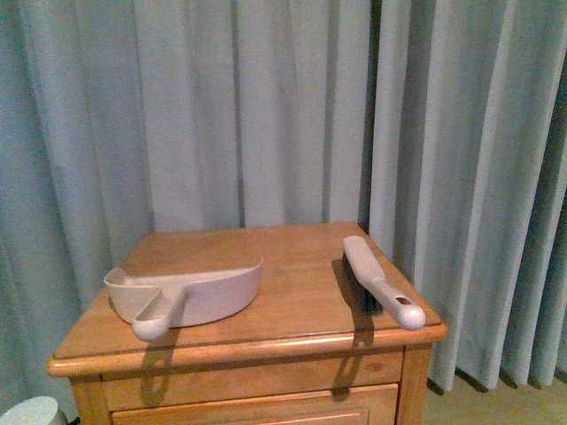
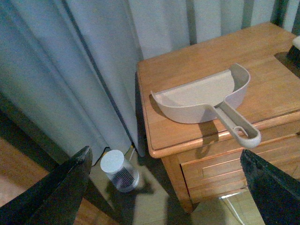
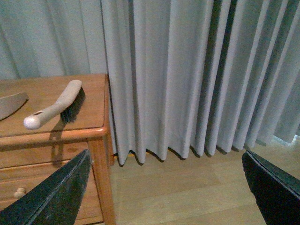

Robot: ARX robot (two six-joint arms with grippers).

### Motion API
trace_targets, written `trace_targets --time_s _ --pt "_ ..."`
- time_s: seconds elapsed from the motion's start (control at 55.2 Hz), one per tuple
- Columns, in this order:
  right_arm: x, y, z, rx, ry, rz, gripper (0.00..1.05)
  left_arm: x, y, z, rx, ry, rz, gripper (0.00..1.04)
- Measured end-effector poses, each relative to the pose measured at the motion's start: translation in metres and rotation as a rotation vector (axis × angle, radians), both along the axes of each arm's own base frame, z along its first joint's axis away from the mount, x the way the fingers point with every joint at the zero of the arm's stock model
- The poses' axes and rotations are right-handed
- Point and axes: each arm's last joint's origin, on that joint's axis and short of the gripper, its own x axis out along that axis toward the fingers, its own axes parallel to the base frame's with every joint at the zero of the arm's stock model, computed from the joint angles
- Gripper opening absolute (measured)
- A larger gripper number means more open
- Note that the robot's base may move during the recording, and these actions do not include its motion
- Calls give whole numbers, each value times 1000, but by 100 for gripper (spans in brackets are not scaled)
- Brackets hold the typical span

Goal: Clean up trash

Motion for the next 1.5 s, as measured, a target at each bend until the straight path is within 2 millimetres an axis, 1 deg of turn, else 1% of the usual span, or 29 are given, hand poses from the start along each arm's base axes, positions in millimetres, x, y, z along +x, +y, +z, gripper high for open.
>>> trace_targets --time_s 0.072,0.091,0.145,0.199,0.217,0.344,0.489,0.543,0.634,0.76,0.851,1.105,1.503 --pt "0 0 0 0 0 0 97 27 -19 19 23 64 -26 97" --pt "0 0 0 0 0 0 97 30 -22 21 25 73 -28 97" --pt "0 0 0 0 0 0 97 49 -36 28 35 136 -33 97" --pt "0 0 0 0 0 0 97 67 -47 31 37 195 -19 97" --pt "0 0 0 0 0 0 97 71 -49 31 39 203 -17 97" --pt "0 0 0 0 0 0 97 110 -72 25 47 303 12 97" --pt "0 0 0 0 0 0 97 138 -89 14 38 362 60 97" --pt "0 0 0 0 0 0 97 148 -95 5 31 395 80 97" --pt "0 0 0 0 0 0 97 158 -98 -12 20 464 109 97" --pt "0 0 0 0 0 0 97 170 -101 -31 -30 538 169 97" --pt "0 0 0 0 0 0 97 178 -104 -36 -65 551 190 97" --pt "0 0 0 0 0 0 97 187 -103 -61 -43 599 243 97" --pt "0 0 0 0 0 0 97 198 -108 -81 -15 623 259 97"
